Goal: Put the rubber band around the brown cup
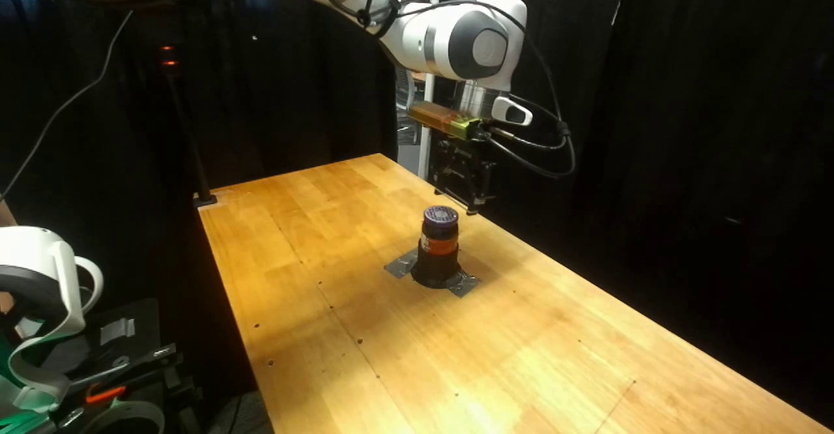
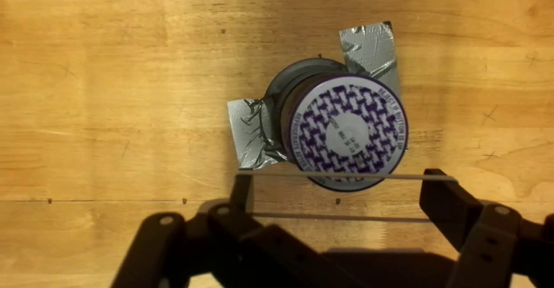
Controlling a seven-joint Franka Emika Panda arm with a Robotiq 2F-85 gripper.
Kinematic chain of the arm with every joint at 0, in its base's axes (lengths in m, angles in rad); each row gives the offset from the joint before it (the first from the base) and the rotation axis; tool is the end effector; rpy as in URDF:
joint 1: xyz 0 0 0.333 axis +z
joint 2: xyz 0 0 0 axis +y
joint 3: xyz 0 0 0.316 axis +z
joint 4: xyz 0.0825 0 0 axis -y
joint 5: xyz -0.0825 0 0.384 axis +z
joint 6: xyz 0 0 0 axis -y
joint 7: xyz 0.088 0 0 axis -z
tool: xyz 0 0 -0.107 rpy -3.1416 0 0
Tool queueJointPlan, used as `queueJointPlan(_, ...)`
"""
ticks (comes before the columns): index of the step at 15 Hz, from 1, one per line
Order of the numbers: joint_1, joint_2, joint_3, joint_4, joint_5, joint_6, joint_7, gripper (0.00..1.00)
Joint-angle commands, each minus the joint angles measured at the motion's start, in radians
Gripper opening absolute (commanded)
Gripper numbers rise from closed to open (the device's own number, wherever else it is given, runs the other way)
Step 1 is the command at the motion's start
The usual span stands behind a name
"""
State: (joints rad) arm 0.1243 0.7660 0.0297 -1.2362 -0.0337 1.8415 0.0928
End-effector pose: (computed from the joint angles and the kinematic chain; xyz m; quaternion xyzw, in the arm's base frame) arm 0.7241 0.1043 0.2984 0.9962 0.0330 -0.0788 0.0151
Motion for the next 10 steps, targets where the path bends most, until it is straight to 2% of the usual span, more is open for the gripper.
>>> queueJointPlan(1, 0.002, 0.046, -0.018, 0.042, -0.021, 0.015, 0.012, 1.00)
queueJointPlan(10, 0.001, 0.036, -0.001, -0.026, -0.010, 0.069, -0.019, 1.00)
